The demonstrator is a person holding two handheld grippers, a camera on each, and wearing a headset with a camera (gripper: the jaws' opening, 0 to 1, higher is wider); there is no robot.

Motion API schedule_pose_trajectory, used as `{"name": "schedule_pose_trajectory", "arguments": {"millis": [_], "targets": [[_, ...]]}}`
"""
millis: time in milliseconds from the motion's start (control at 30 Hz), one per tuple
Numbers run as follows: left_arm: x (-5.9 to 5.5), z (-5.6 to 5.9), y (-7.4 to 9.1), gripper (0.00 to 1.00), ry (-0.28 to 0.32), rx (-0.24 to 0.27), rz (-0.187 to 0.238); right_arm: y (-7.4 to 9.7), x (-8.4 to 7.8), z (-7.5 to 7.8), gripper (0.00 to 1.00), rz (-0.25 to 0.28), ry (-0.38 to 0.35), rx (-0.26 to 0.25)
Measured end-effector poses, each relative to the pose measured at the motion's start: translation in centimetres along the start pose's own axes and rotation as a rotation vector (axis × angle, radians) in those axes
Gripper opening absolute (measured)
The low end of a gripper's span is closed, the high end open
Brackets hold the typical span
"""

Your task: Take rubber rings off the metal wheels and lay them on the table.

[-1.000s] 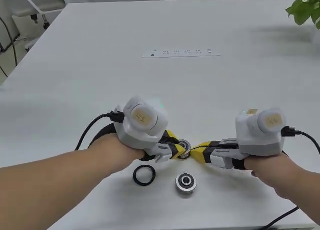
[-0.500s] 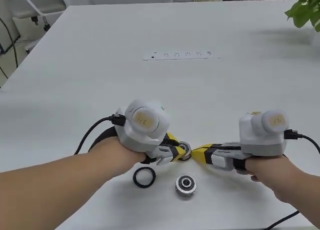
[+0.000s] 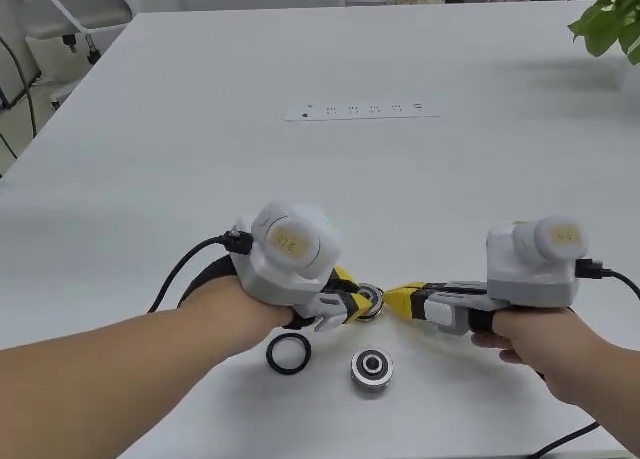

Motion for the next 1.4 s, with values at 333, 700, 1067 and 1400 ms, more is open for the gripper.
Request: {"name": "schedule_pose_trajectory", "arguments": {"millis": [333, 700, 1067, 1400], "targets": [[0.0, 0.0, -0.1, 0.07, 0.006, 0.003, -0.003, -0.2, 0.3, 0.0, 0.00, -0.005, 0.037, -0.009], [0.0, -0.1, -0.1, 0.07, -0.003, 0.003, -0.009, -0.3, 0.3, -0.2, 0.00, -0.012, 0.072, -0.009], [0.0, 0.0, -0.1, 0.07, -0.005, 0.002, -0.011, -0.6, 0.4, -0.9, 0.00, -0.016, 0.090, 0.012], [0.0, 0.1, -0.1, 0.07, -0.010, -0.003, -0.009, -0.8, 0.5, -1.5, 0.00, -0.018, 0.103, 0.037]]}}
Point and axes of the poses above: the centre of the closed fingertips' face, and the gripper's own axes: y roughly backward along the fingers, z roughly to its right, x roughly out of its top, the point moved 1 cm from there along y, roughly backward along the fingers, and after that the axes turned 3 degrees about -z, right-handed, at the moved point
